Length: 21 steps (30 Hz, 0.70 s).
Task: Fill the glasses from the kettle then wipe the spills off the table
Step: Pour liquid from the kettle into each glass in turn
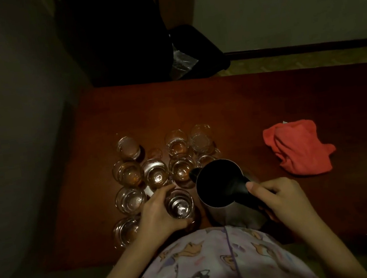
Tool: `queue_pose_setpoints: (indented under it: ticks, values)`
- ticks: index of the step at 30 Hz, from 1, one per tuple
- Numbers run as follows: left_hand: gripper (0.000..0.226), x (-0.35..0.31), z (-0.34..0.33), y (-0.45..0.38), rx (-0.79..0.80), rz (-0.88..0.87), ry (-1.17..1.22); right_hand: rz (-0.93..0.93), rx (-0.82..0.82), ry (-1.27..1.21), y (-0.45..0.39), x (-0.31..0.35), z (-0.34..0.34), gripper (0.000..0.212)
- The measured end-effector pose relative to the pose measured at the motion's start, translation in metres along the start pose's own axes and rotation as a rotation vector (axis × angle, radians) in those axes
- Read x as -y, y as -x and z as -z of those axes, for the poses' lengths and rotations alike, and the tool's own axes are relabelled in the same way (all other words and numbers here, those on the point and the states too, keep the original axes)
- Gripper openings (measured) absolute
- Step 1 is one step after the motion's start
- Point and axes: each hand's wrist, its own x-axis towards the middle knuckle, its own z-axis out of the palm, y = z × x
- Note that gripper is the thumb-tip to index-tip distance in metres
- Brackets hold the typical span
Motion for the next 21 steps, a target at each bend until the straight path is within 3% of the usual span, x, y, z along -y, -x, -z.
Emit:
queue_pose_setpoints:
  ticks: [14, 21]
  values:
    - [0.081, 0.011, -0.021, -0.015, -0.085, 0.130, 0.118, 0.112, 0.102, 0.383, 0.001, 0.030, -0.013, 0.070]
    - [0.076, 0.011, -0.019, -0.017, -0.115, 0.100, 0.132, 0.147, 0.169, 0.470, 0.002, 0.048, -0.003, 0.068]
